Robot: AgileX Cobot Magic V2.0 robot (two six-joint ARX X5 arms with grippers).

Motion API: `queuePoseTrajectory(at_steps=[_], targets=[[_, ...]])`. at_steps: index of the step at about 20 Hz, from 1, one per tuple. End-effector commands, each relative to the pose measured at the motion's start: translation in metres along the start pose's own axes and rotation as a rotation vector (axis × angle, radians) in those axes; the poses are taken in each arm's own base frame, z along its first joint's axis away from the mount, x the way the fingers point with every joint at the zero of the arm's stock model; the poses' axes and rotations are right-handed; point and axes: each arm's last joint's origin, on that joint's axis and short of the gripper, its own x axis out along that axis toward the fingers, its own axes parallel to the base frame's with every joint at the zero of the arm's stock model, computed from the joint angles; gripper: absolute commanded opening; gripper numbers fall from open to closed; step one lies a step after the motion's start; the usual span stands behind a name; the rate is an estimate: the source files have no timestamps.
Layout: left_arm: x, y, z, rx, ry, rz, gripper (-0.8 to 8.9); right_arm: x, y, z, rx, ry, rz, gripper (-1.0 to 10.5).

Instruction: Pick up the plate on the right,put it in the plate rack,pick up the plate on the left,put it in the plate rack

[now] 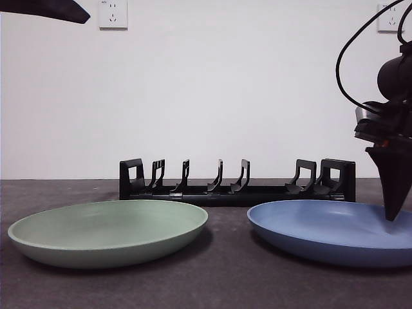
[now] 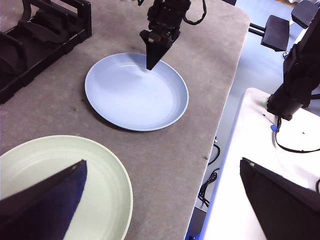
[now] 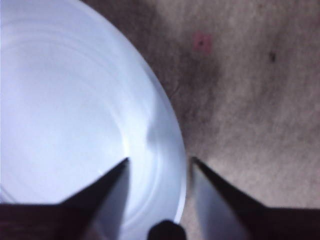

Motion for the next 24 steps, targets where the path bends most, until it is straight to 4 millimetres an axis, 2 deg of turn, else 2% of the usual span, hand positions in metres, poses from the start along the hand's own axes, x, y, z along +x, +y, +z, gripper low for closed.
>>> queuePoseTrajectory(at_steps=[1, 5, 13, 16, 21, 24], targets=[[0.001, -0.001, 0.001, 0.024, -0.004, -0.009, 7.53, 0.004, -0.001, 0.002, -0.008, -0.001, -0.001, 0.2], [0.004, -0.006, 0.0, 0.094, 0.014, -0.041, 7.53, 0.004, -0.001, 0.003, -0.011, -0.016, -0.003, -0.2], [0.02, -0.019, 0.001, 0.236, 0.085, -0.058, 7.53, 0.0, -0.001, 0.005, -0.013, -0.025, -0.017, -0.1], [0.031, -0.027, 0.001, 0.389, 0.144, -0.015, 7.53, -0.025, 0.006, 0.008, -0.031, -0.035, -0.011, -0.1], [0.053, -0.04, 0.003, 0.655, 0.239, 0.126, 7.53, -0.096, 0.027, 0.014, -0.061, -0.118, 0.056, -0.1], [0.064, -0.044, 0.011, 0.816, 0.228, 0.254, 7.53, -0.131, 0.039, 0.013, -0.08, -0.153, 0.08, -0.1]])
